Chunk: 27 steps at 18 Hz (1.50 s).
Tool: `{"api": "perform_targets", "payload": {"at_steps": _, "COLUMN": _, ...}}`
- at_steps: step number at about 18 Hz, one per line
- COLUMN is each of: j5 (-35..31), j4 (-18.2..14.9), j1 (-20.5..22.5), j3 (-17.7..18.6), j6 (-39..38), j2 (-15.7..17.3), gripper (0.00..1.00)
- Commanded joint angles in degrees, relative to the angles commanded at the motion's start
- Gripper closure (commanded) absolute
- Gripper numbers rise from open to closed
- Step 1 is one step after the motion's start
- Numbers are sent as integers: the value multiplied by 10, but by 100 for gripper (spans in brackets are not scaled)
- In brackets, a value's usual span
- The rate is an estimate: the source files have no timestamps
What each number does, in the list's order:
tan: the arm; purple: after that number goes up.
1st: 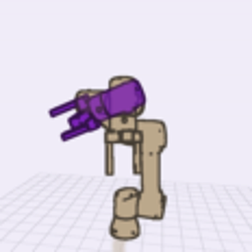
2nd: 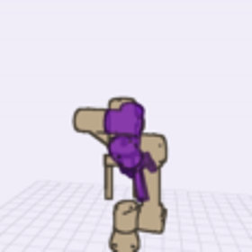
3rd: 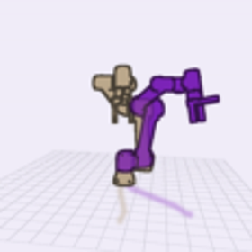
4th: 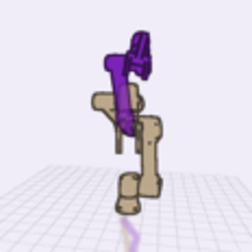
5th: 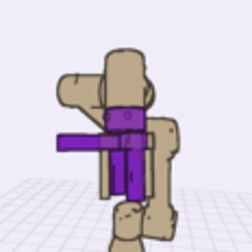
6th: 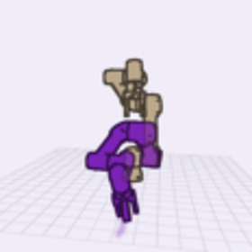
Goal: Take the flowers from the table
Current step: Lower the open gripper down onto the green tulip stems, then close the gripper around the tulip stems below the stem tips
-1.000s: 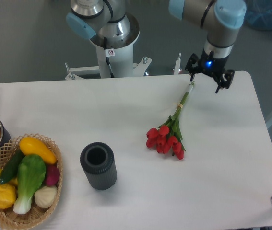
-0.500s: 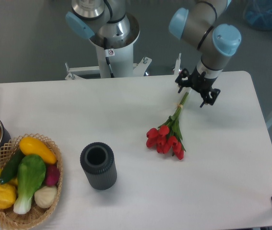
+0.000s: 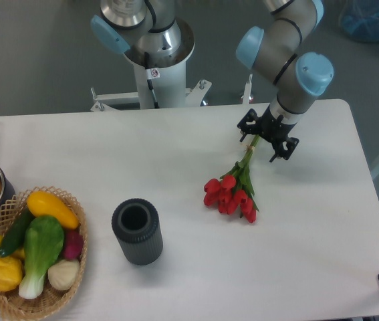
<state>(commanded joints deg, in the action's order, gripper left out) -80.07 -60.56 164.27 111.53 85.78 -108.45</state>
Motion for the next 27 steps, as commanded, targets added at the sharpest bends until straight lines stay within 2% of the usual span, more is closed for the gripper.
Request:
{"api": "perform_targets", "payload": {"at_steps": 8, "j5": -3, "j4": -1, "j1": -13, "j3": -7, "j6": -1, "j2": -21, "gripper": 0}}
{"api": "perform_targets", "payload": {"at_steps": 16, "j5": -8, "j4": -3, "j1": -12, "j3": -13, "j6": -3, "j2": -20, "gripper": 41}}
{"api": "perform_targets", "payload": {"at_steps": 19, "j5": -8, "j4": -5, "j1": -11, "j3": -13, "j6": 0, "j2": -19, "gripper": 42}}
{"api": "perform_targets", "payload": {"at_steps": 21, "j5": -8, "j4": -5, "j1": -12, "j3": -13, "j6": -4, "j2": -19, "gripper": 58}}
{"api": "perform_targets", "payload": {"at_steps": 27, "j5": -8, "j4": -6, "j1": -12, "j3": -13, "j6": -4, "j2": -19, "gripper": 63}}
